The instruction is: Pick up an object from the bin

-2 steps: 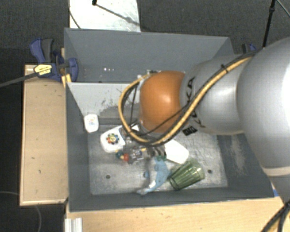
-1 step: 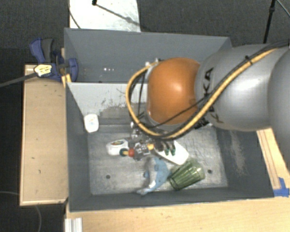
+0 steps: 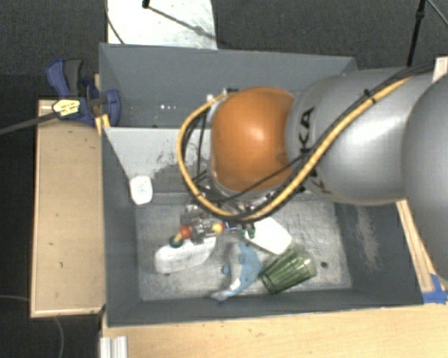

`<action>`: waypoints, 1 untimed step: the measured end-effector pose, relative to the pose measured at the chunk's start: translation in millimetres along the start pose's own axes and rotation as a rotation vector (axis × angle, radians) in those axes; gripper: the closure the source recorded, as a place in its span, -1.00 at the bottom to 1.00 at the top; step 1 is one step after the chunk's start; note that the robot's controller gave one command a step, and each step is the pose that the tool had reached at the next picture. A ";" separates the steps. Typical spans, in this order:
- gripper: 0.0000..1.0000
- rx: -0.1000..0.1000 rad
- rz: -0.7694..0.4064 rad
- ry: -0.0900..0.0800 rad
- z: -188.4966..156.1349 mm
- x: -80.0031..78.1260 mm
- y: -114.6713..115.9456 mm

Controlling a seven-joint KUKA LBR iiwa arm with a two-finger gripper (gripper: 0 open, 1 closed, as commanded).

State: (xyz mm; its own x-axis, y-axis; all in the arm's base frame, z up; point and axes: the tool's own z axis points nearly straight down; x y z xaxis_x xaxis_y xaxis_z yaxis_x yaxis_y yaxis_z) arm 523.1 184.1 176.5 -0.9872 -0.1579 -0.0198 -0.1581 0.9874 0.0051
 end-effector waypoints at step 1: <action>1.00 0.003 -0.005 0.027 8.7 1.7 -13.1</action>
Offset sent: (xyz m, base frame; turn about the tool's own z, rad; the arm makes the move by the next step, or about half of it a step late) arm -0.0172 -0.0093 0.0739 0.0013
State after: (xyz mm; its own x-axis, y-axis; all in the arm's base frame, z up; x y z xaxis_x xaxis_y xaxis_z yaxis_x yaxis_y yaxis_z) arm 523.7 171.0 167.8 -0.9866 -0.1628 0.0068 -0.1628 0.9867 0.0017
